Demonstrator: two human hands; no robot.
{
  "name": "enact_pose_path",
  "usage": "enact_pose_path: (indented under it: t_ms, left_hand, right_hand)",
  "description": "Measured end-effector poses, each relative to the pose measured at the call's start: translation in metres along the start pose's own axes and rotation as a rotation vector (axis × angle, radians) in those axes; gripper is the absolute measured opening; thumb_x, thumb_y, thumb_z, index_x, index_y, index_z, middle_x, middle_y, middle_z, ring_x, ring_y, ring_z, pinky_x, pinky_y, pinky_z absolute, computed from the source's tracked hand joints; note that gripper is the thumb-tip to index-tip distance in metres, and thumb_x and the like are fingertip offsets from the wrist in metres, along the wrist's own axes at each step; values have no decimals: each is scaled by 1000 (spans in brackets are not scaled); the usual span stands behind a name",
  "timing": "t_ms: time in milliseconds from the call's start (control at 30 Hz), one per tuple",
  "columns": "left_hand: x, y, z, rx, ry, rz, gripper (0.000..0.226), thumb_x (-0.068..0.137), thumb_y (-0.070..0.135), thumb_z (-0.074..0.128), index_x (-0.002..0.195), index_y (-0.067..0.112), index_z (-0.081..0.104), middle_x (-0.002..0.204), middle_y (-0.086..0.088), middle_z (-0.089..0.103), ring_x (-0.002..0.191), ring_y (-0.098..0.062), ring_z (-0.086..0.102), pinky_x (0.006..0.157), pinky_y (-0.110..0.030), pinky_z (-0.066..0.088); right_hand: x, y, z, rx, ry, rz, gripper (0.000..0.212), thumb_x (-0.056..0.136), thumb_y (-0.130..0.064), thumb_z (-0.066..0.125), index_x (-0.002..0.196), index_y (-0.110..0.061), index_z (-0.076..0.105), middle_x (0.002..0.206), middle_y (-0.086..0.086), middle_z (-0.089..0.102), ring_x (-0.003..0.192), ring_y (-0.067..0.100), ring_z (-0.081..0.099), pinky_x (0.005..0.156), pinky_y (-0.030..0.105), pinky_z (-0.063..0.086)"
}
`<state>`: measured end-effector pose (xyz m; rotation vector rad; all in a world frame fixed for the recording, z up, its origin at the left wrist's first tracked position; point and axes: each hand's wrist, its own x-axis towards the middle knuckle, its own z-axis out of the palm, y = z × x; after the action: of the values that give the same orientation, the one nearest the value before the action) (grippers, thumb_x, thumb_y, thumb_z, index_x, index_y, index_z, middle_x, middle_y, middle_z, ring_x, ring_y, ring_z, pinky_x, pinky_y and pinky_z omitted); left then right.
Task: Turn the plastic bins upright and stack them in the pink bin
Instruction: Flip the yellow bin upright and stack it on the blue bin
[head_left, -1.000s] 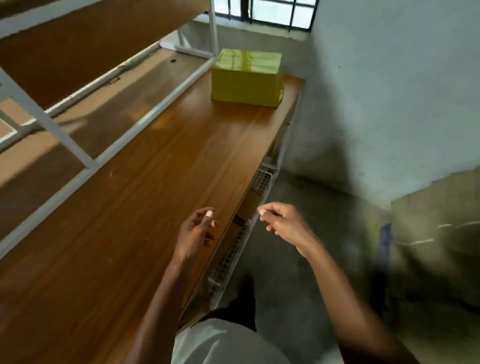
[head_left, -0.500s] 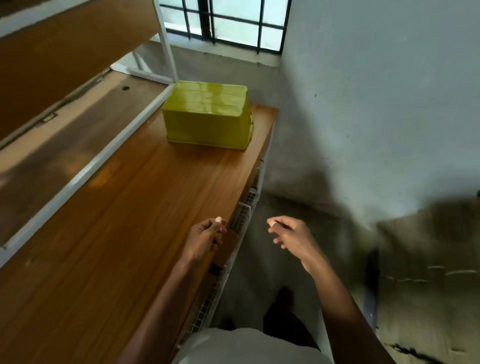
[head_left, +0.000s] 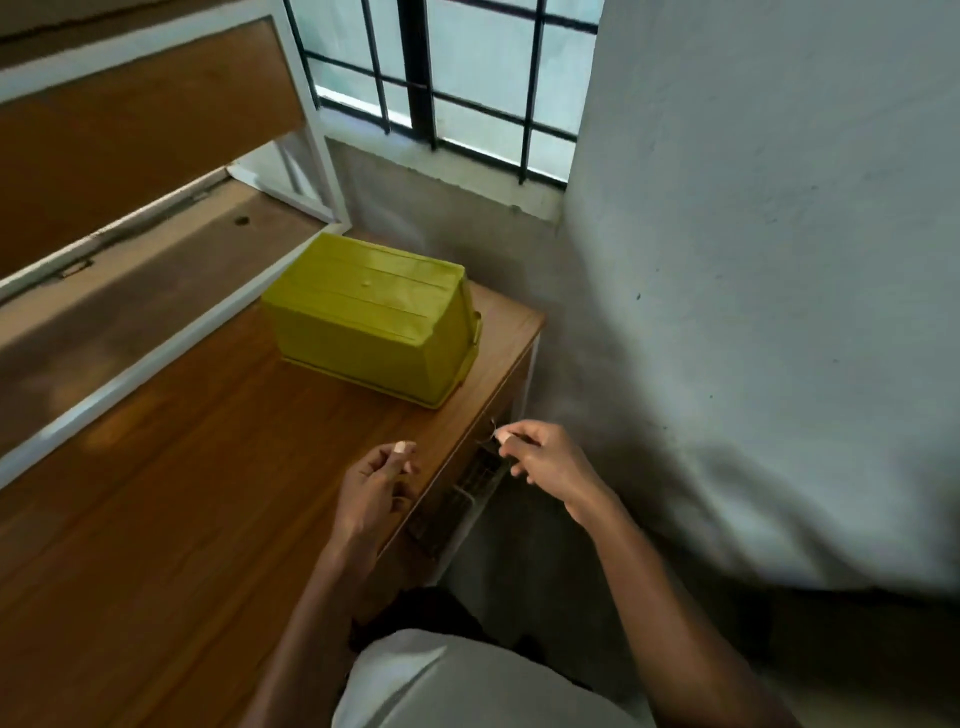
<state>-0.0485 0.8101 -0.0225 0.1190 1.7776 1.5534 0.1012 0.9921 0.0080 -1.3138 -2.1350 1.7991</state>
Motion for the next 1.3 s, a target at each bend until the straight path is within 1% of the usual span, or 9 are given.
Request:
enact_pose_path:
  t_ms: [300,500,567,667,800,933,1067,1200,1300]
  left_hand:
    - [93,49,25,-51,278,56,16,108,31,56,121,26,65,113,-5,71,78,-18,63,63,-32,49]
    - [149,77,18,-107,541,133,44,106,46,54,142,20,51,134,-6,62,102,-29,64,68,-36,52]
    - [162,84,18,-88,555,55,61,103,54,56,153,24,40,150,-7,54,120,-39,62,81,-45,55]
    - [175,88,21,-129,522,-11,93,95,65,61,167,28,16,172,-4,28,150,-35,40,112,-53,42]
    - [179,94,34,-152,486,-39,111,88,67,67,168,35,-2,178,1,4,161,-30,18,119,-53,33]
    - [178,97,47,-185,534,-71,119,82,64,72,167,36,-6,178,1,4,161,-30,17,120,-52,32]
    - [176,95,56,-250,543,-76,133,66,77,78,166,43,-3,175,4,20,157,-30,31,120,-54,38]
    - [170,99,64,-279,593,-71,109,85,59,75,168,38,7,173,1,26,154,-31,36,114,-46,41]
    - [167,95,65,-315,636,-56,89,99,39,68,168,28,13,170,-2,34,152,-32,39,108,-39,41]
  right_hand:
    - [129,-43,-23,-4,-35,-57,27,104,-32,61,127,-24,71,112,-8,73,99,12,70,75,24,51]
    - [205,-88,-22,55,135,-204,20,103,-33,63,117,-26,74,108,-3,76,99,18,72,75,28,57]
    - [227,-103,-22,43,156,-235,24,103,-33,62,121,-22,74,109,-2,75,100,17,72,76,29,58]
    - [259,-124,-19,-26,73,-300,31,104,-35,61,130,-22,69,121,-2,67,107,15,67,81,27,57]
    - [301,-144,-14,-127,-98,-274,49,102,-48,58,146,-26,58,144,0,51,124,19,56,96,44,57]
    - [321,-157,-14,-106,-350,-162,57,105,-54,49,153,-23,51,155,3,50,140,26,46,110,42,39]
    - [334,-159,-17,-114,-434,-81,75,99,-70,43,160,-27,41,172,7,28,156,33,29,124,55,22]
    - [347,-154,-19,-70,-524,-93,61,106,-65,30,148,-30,56,164,5,42,150,31,36,123,58,25]
    - [345,-156,-22,-57,-576,-141,39,113,-40,32,131,-32,65,130,-7,66,122,19,57,99,40,43]
